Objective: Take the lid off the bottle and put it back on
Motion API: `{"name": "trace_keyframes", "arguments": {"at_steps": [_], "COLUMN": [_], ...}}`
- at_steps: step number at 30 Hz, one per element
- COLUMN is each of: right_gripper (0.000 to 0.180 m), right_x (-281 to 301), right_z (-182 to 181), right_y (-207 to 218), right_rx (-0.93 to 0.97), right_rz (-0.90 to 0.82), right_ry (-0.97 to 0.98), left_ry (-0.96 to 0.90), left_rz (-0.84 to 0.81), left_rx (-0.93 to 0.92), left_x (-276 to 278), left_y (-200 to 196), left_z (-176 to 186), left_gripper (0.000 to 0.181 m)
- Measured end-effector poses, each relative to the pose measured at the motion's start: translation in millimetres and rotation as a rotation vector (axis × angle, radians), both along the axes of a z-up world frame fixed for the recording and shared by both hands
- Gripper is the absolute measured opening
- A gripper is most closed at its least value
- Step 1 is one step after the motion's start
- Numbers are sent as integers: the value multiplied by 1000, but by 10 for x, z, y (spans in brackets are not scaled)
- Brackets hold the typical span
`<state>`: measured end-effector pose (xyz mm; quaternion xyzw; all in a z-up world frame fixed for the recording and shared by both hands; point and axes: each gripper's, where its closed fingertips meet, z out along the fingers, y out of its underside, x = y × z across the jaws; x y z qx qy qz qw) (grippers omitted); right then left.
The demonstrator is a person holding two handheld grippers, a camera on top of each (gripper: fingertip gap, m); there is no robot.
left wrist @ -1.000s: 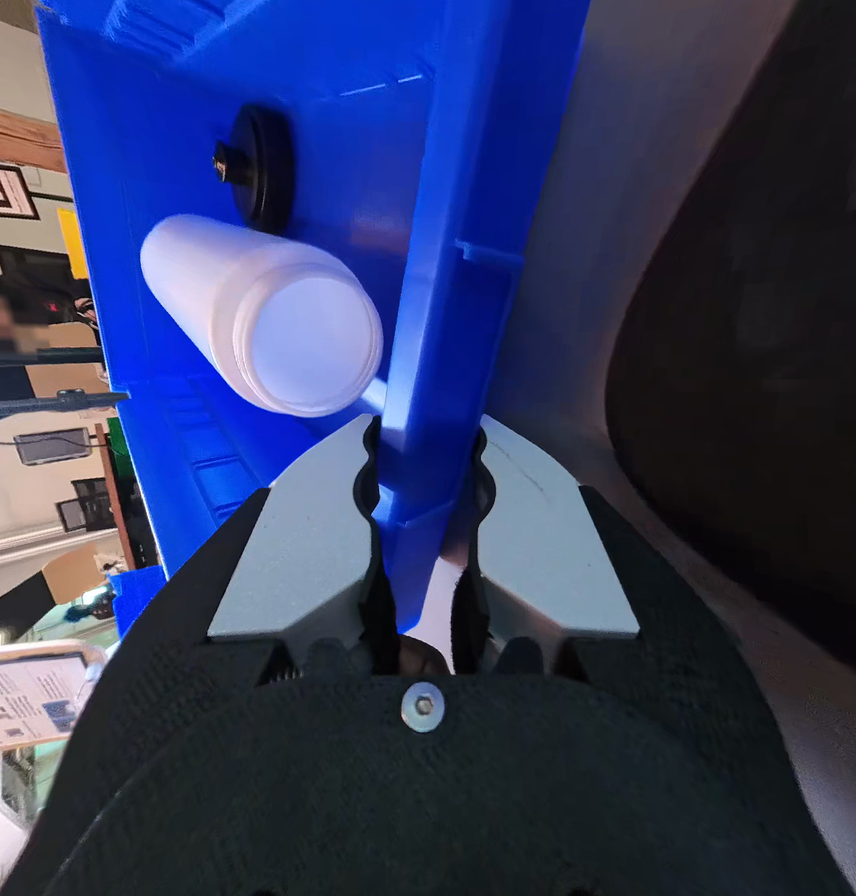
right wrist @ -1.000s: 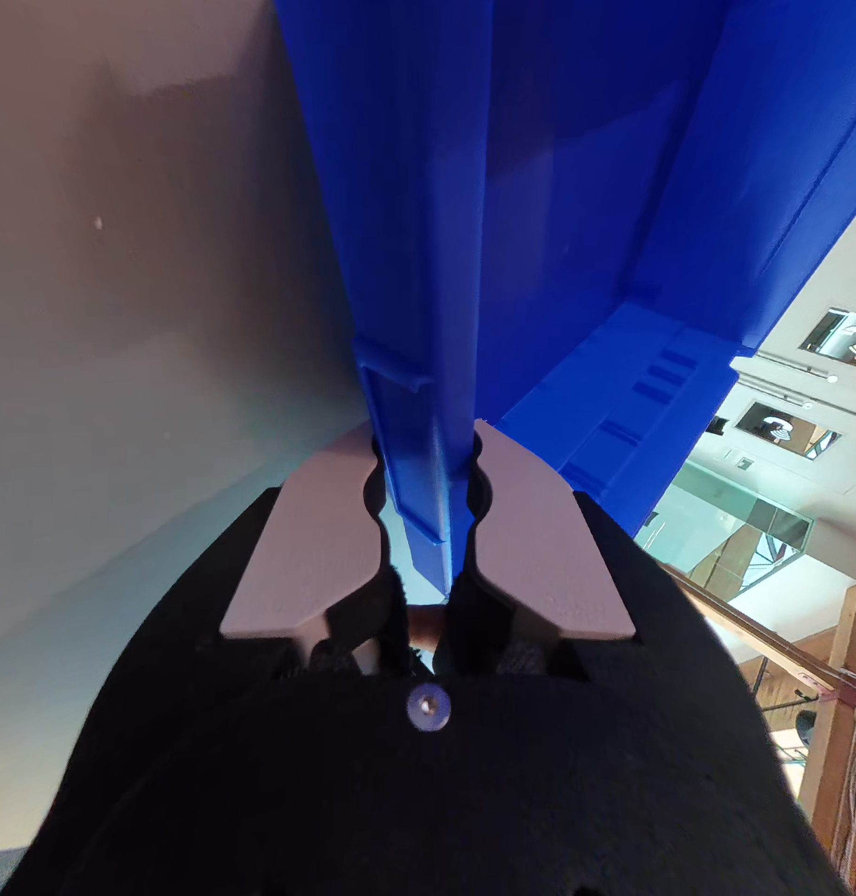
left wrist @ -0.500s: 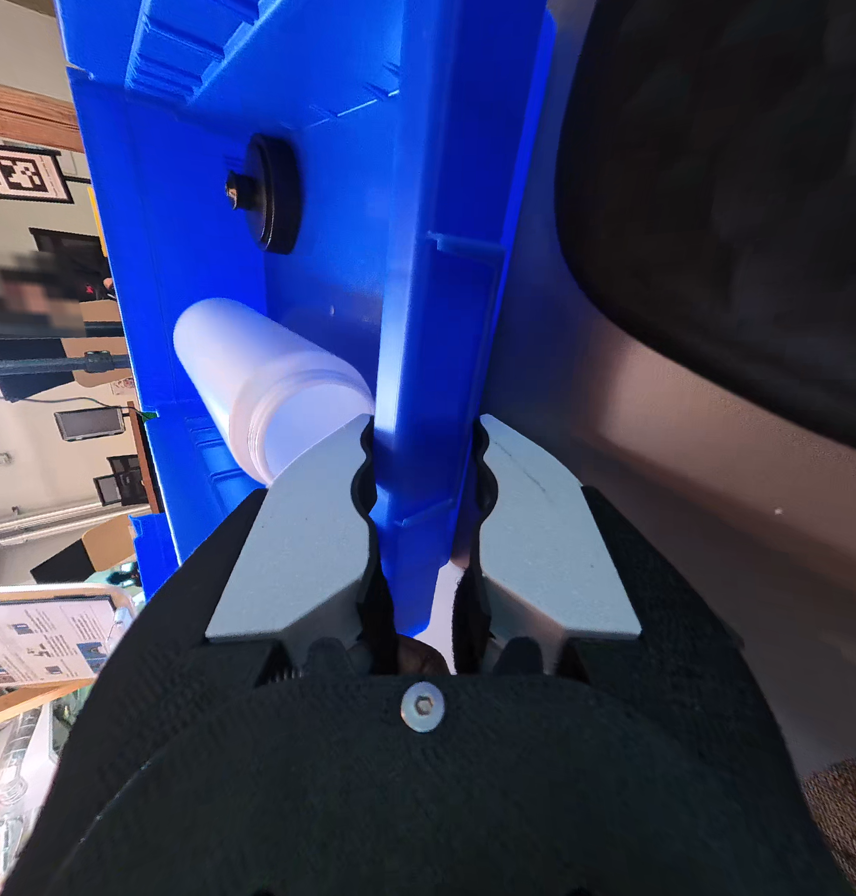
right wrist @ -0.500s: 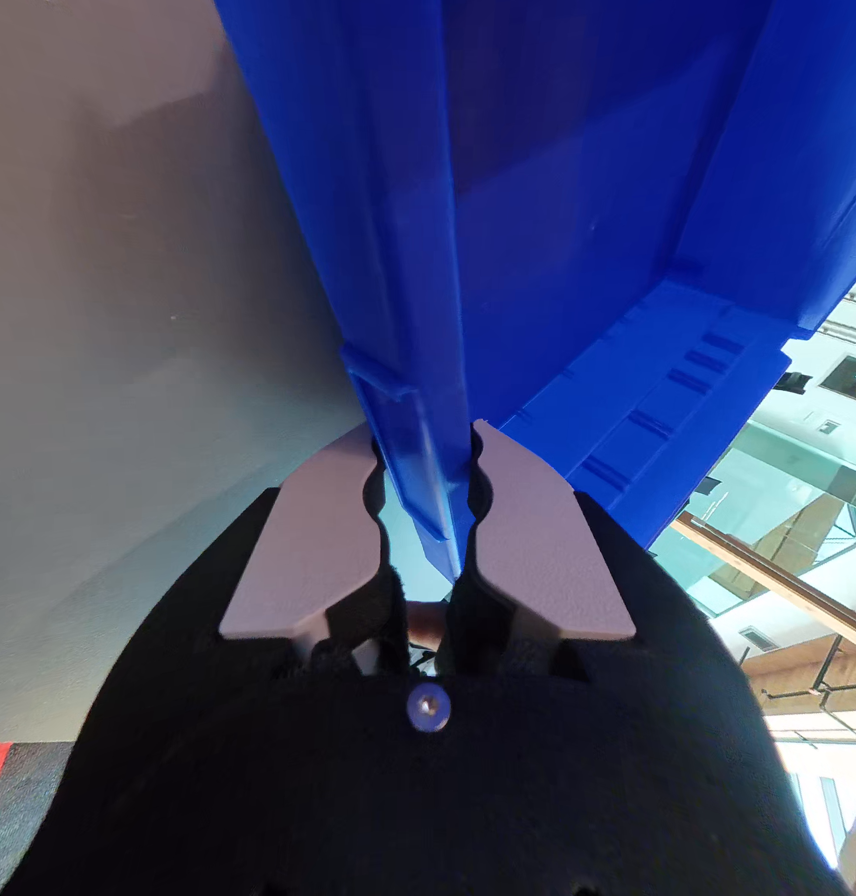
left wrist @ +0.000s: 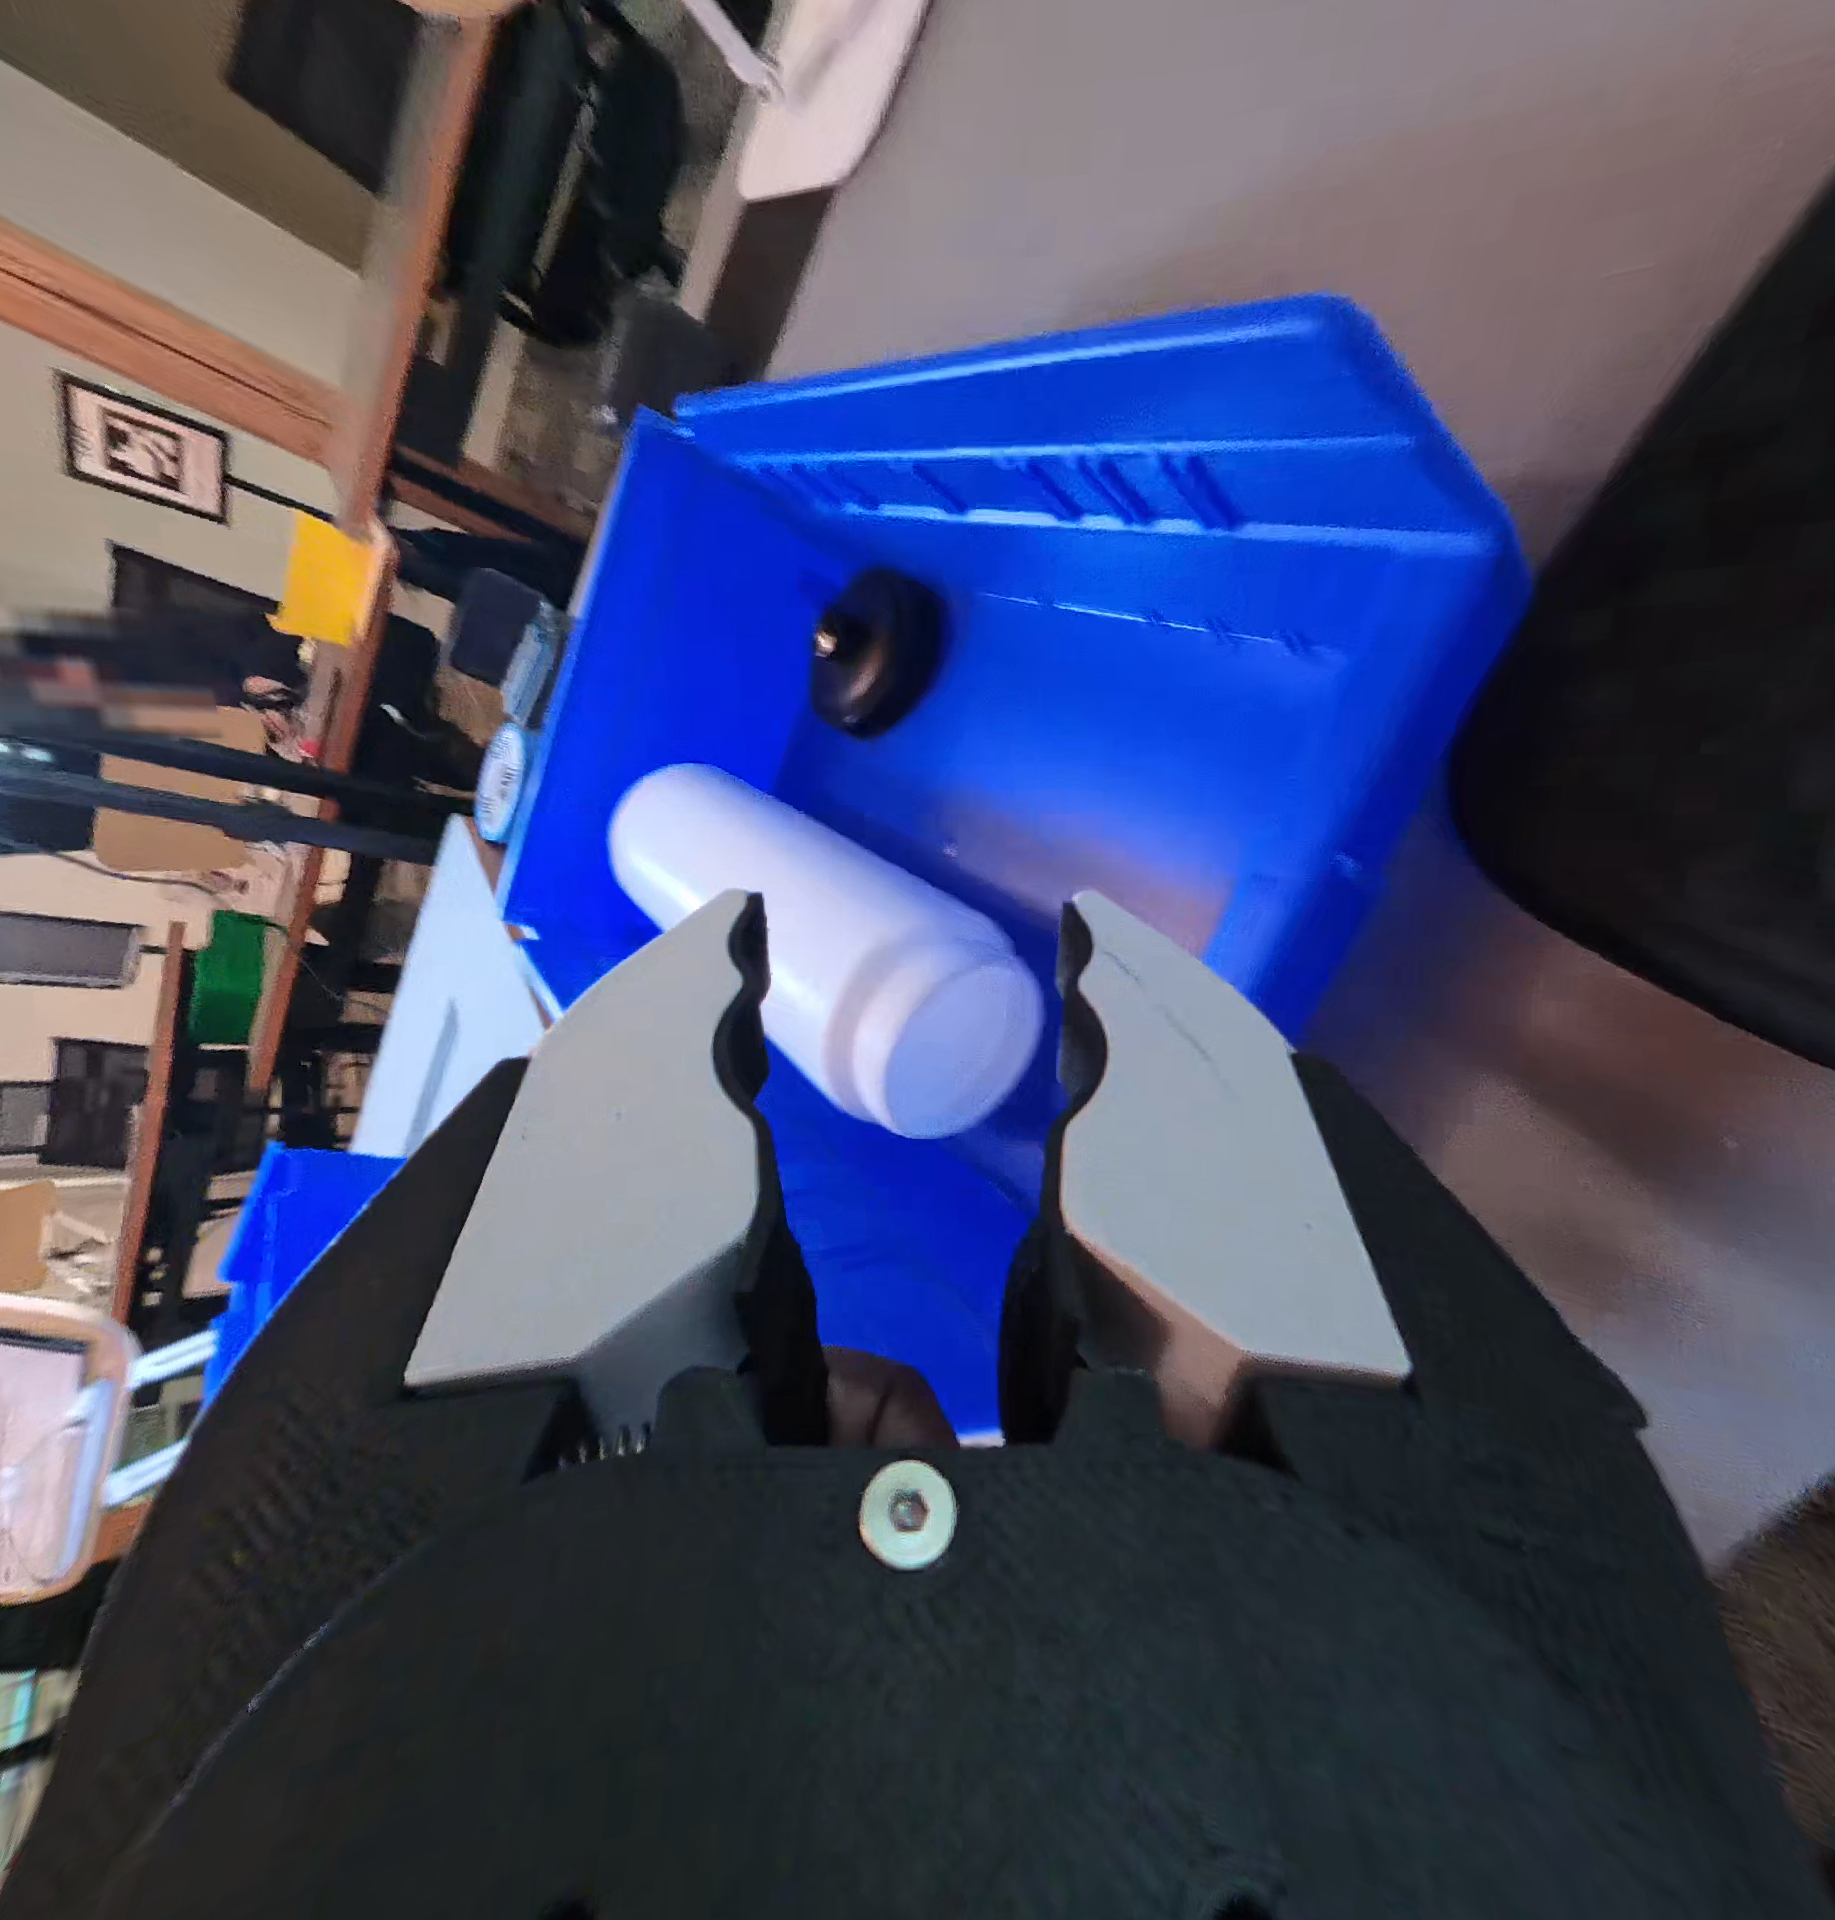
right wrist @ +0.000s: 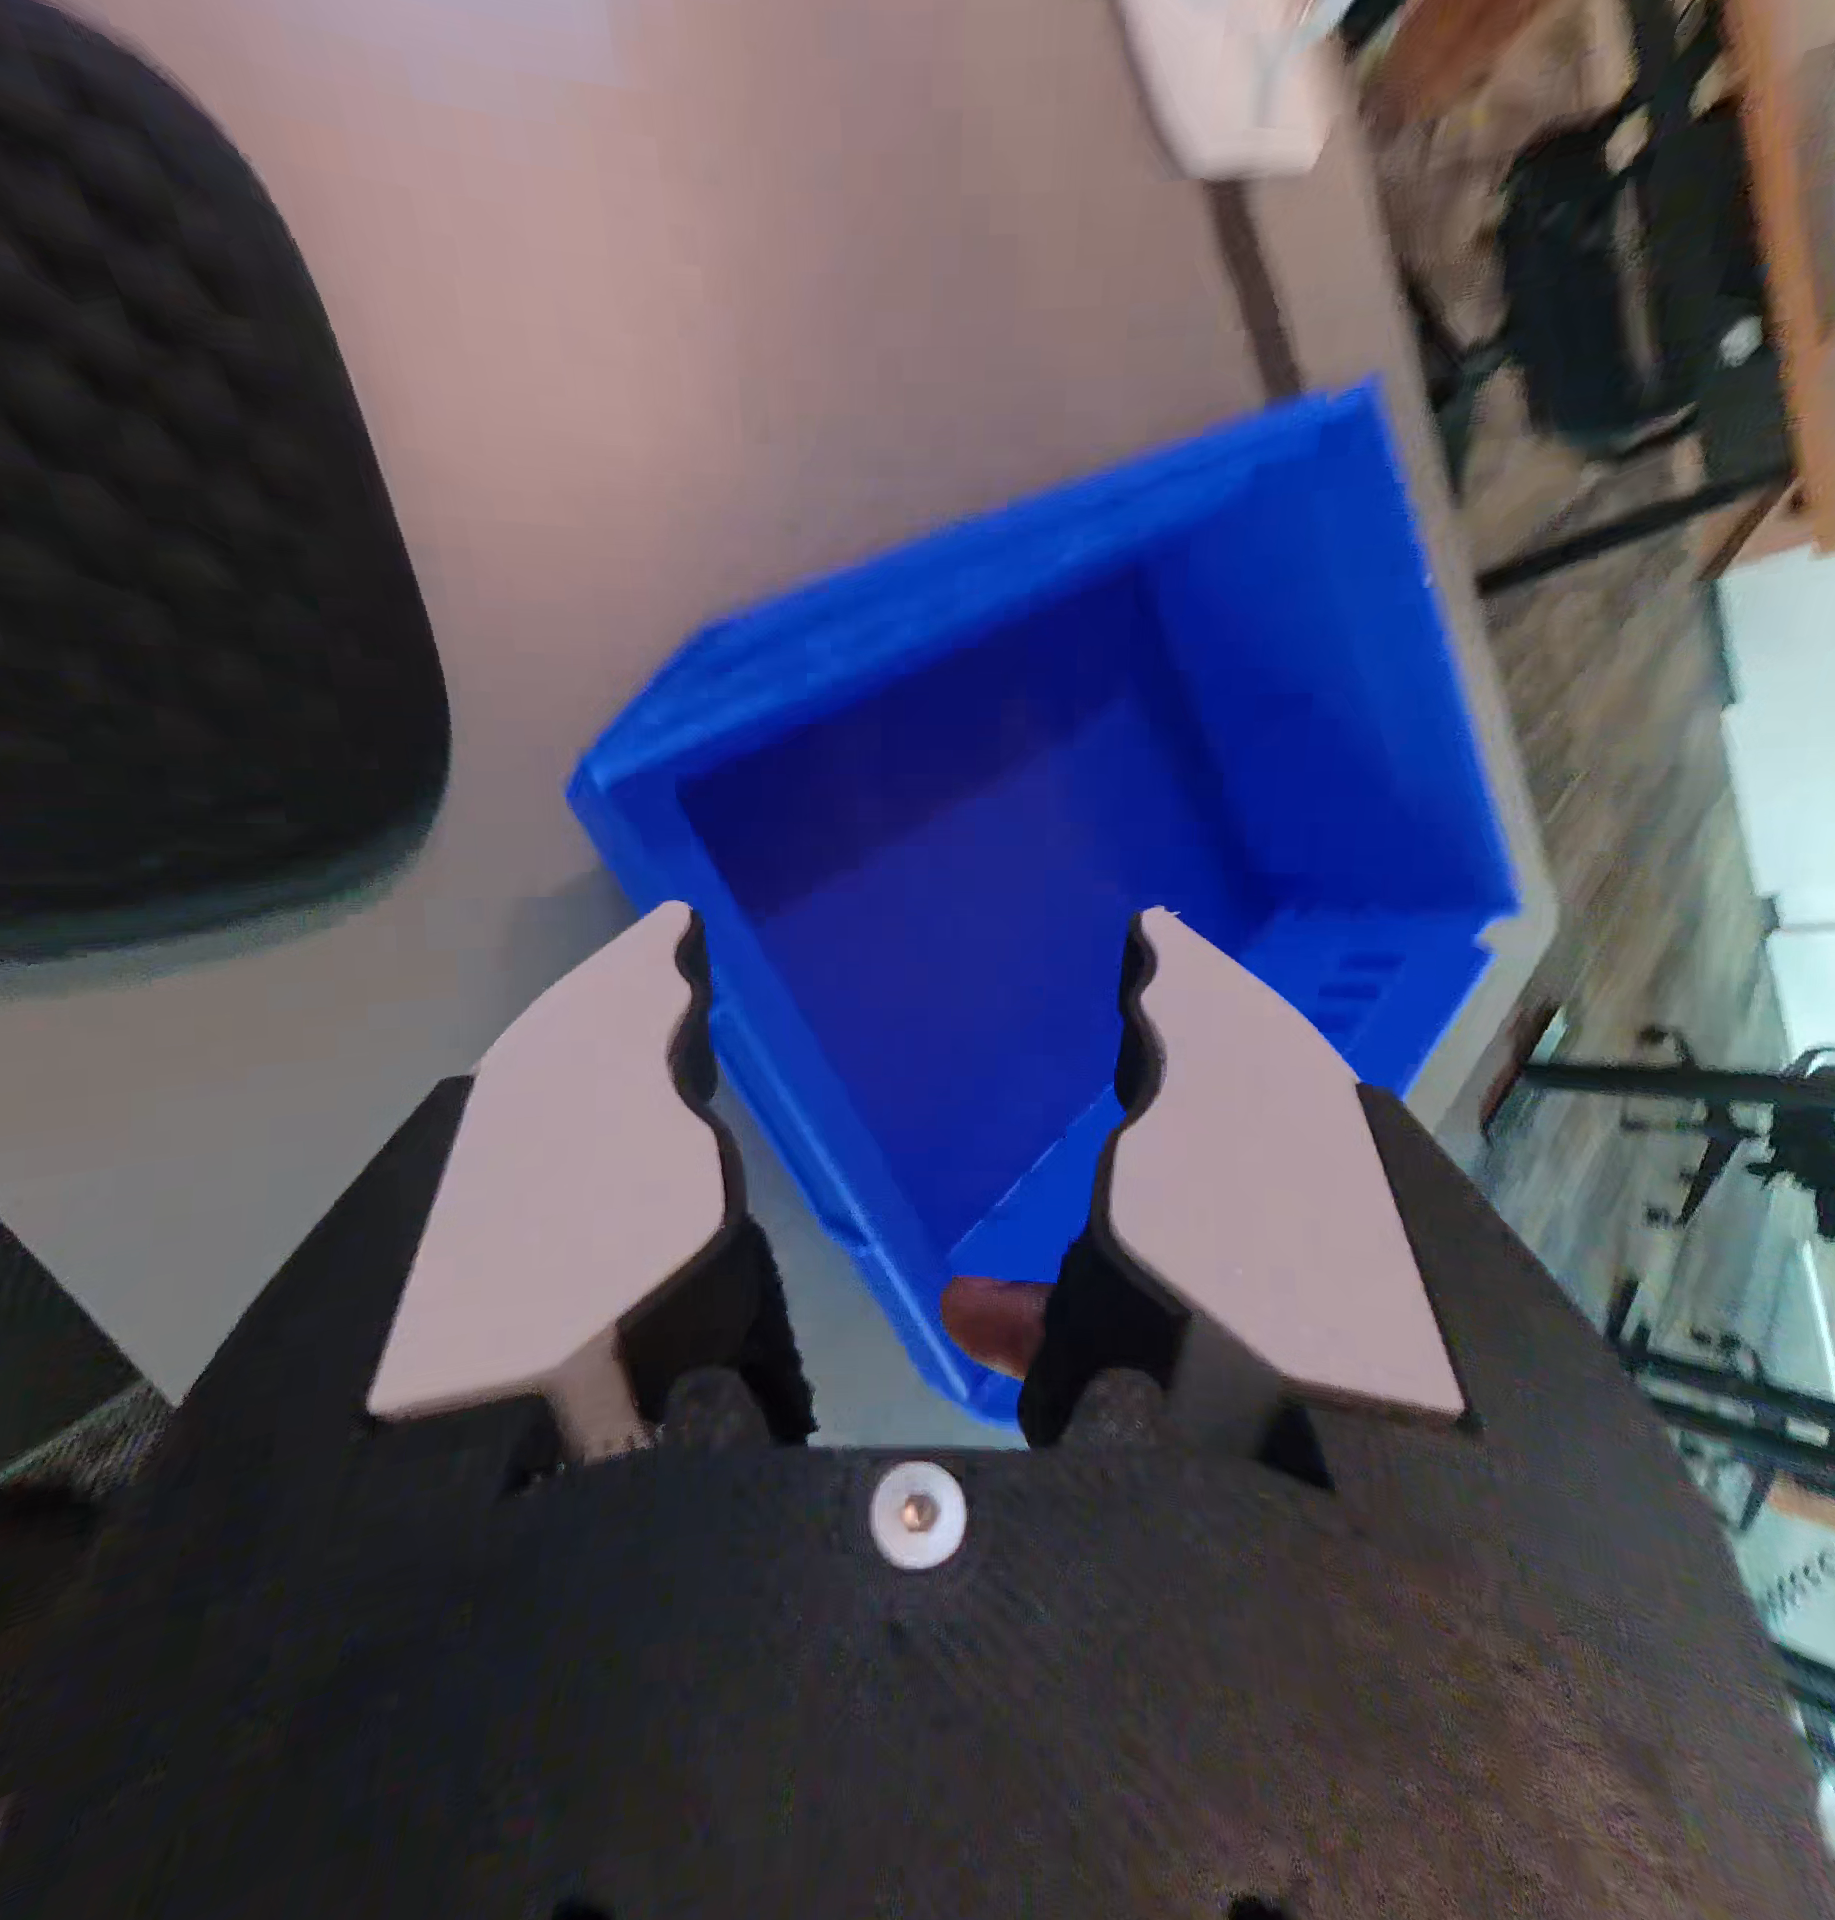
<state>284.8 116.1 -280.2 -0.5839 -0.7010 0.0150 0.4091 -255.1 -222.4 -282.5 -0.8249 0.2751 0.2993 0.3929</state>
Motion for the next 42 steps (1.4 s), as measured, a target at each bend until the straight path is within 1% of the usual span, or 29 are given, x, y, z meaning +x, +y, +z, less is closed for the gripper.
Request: {"name": "trace_keyframes", "arguments": {"at_steps": [1, 2, 4, 5, 7, 8, 10, 12, 13, 14, 16, 17, 20, 23, 25, 27, 30, 32, 34, 37, 39, 42], "right_gripper": [76, 76, 76, 77, 80, 81, 83, 85, 84, 85, 84, 84, 84, 83, 82, 81, 81, 80, 81, 81, 81, 82], "right_x": [-63, -115, -181, -201, -235, -259, -300, -341, -363, -383, -406, -411, -413, -451, -497, -538, -585, -625, -669, -734, -777, -848], "right_z": [90, 154, 228, 249, 278, 284, 291, 314, 335, 355, 384, 385, 363, 382, 427, 470, 497, 524, 553, 552, 533, 458], "right_y": [-44, -83, -126, -128, -118, -127, -164, -213, -237, -260, -280, -283, -294, -351, -427, -490, -572, -653, -734, -811, -843, -908], "right_rx": [19, 37, 64, 69, 58, 39, 0, -31, -45, -59, -72, -72, -67, -73, -98, -122, -154, -185, -228, -293, -335, -385], "right_rz": [25, 46, 70, 72, 70, 77, 97, 123, 137, 151, 164, 166, 172, 198, 232, 260, 295, 333, 375, 425, 446, 473], "right_ry": [40, 71, 108, 123, 162, 186, 231, 278, 304, 327, 357, 359, 340, 352, 387, 419, 443, 475, 518, 576, 610, 611], "left_ry": [33, 100, 256, 287, 304, 344, 496, 584, 594, 614, 634, 634, 597, 483, 420, 367, 209, 92, -48, -201, -219, -168], "left_rz": [1, 5, -5, -13, -22, -10, 24, 0, -23, -34, -3, 29, 111, 172, 184, 151, 53, -31, -126, -262, -332, -413], "left_rx": [9, -22, -124, -148, -185, -209, -257, -300, -303, -275, -242, -202, -22, 122, 202, 268, 323, 270, 152, -56, -190, -356], "left_x": [-66, -148, -284, -312, -354, -420, -608, -663, -642, -622, -631, -643, -656, -661, -618, -505, -247, -38, 245, 737, 1041, 1431], "left_y": [46, 79, 137, 184, 263, 282, 298, 326, 356, 405, 452, 478, 541, 554, 571, 617, 764, 907, 1089, 1410, 1623, 1908], "left_z": [47, 25, -112, -179, -303, -339, -345, -412, -460, -455, -380, -283, 168, 681, 1049, 1421, 1912, 2105, 2133, 1956, 1743, 1404], "left_gripper": [51, 51, 51, 51, 51, 51, 51, 42, 31, 25, 21, 17, 7, 7, 8, 7, 5, 6, 6, 6, 6, 6]}}
